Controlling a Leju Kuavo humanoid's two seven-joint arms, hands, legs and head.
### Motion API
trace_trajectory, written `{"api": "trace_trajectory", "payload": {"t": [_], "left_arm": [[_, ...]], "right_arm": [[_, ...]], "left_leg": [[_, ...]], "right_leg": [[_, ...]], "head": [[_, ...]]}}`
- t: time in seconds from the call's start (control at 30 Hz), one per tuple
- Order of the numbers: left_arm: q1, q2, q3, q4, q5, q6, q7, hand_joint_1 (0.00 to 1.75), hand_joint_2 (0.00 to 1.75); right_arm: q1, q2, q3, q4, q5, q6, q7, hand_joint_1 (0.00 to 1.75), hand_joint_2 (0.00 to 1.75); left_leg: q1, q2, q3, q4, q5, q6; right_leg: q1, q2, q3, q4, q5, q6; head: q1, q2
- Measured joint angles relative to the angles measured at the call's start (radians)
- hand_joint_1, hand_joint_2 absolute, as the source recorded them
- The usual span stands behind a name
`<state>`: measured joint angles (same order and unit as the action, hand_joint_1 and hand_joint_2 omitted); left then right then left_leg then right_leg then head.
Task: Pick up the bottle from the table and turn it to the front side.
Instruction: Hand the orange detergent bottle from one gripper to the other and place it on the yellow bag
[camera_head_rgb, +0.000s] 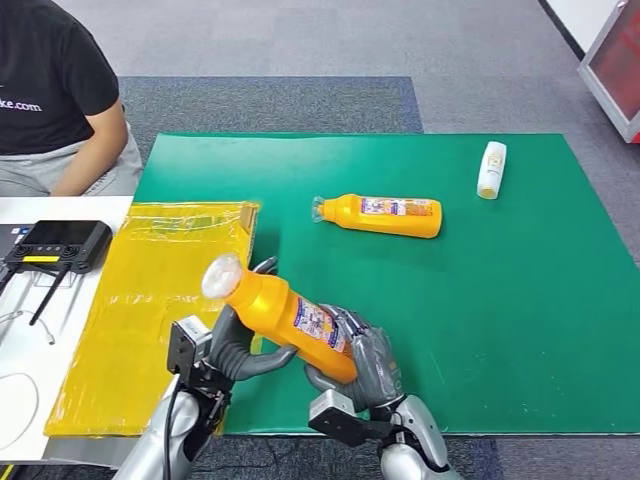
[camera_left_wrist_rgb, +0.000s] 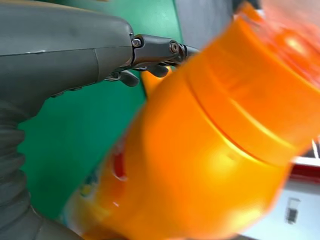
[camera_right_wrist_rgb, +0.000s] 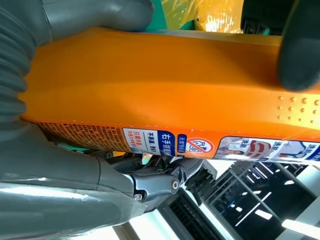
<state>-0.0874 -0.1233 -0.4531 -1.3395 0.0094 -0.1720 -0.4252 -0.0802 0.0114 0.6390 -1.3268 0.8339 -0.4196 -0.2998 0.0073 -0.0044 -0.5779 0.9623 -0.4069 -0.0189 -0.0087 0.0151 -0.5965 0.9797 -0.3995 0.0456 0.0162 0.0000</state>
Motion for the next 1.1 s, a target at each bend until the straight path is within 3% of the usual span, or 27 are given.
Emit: {"api": "trace_trajectory", "payload": {"t": [0.4,0.43,0.53,0.57,0.63,0.77,0.8,1.1], "left_arm": [[-0.056,0.005,-0.048,-0.011,0.078,-0.057,-0.015,0.00,1.75],[-0.060,0.006,-0.052,-0.011,0.092,-0.075,-0.019,0.36,1.75],[-0.068,0.008,-0.068,-0.014,0.123,-0.122,-0.029,1.67,1.75],[-0.071,0.008,-0.072,-0.015,0.127,-0.127,-0.026,1.75,1.75],[-0.077,0.008,-0.076,-0.016,0.135,-0.127,-0.015,1.75,1.75],[-0.092,0.009,-0.082,-0.010,0.144,-0.127,-0.005,1.75,1.75],[-0.095,0.010,-0.084,-0.006,0.146,-0.128,-0.004,1.75,1.75],[-0.105,0.012,-0.097,0.017,0.159,-0.136,0.002,1.75,1.75]], "right_arm": [[-0.043,0.010,0.028,0.055,-0.019,0.006,-0.021,1.75,1.75],[-0.045,0.011,0.030,0.060,-0.021,0.006,-0.023,1.75,1.75],[-0.048,0.014,0.036,0.073,-0.031,0.006,-0.032,1.75,1.75],[-0.050,0.014,0.037,0.076,-0.034,0.006,-0.034,1.71,1.75],[-0.055,0.016,0.038,0.082,-0.037,0.006,-0.037,1.54,1.75],[-0.061,0.021,0.039,0.093,-0.044,0.005,-0.039,0.12,1.75],[-0.061,0.022,0.039,0.095,-0.046,0.003,-0.039,0.01,1.75],[-0.062,0.031,0.059,0.105,-0.054,-0.004,-0.049,0.00,1.75]], "left_leg": [[0.000,0.000,0.000,0.000,0.001,0.000],[0.000,0.000,0.000,0.000,0.001,0.000],[0.000,0.000,0.000,0.000,0.001,0.000],[0.000,0.000,-0.001,0.000,0.001,0.000],[0.000,0.000,-0.001,0.000,0.001,0.000],[0.000,0.000,-0.001,0.000,0.001,0.000],[0.000,0.000,-0.001,0.000,0.001,0.000],[0.000,0.000,-0.001,0.000,0.001,0.000]], "right_leg": [[0.000,0.000,0.000,0.000,0.000,0.000],[0.000,0.000,0.000,0.000,0.000,0.000],[0.000,0.000,0.000,0.000,0.000,0.000],[0.000,0.000,0.000,0.000,0.000,0.000],[0.000,0.000,-0.001,0.000,0.000,0.000],[0.000,0.000,-0.001,0.000,0.000,0.000],[0.000,0.000,0.000,0.000,0.000,0.000],[0.000,0.000,-0.001,0.000,0.000,0.000]], "head": [[0.000,0.000],[0.000,0.000],[0.000,0.000],[0.000,0.000],[0.000,0.000],[0.000,0.000],[0.000,0.000],[0.000,0.000]]}}
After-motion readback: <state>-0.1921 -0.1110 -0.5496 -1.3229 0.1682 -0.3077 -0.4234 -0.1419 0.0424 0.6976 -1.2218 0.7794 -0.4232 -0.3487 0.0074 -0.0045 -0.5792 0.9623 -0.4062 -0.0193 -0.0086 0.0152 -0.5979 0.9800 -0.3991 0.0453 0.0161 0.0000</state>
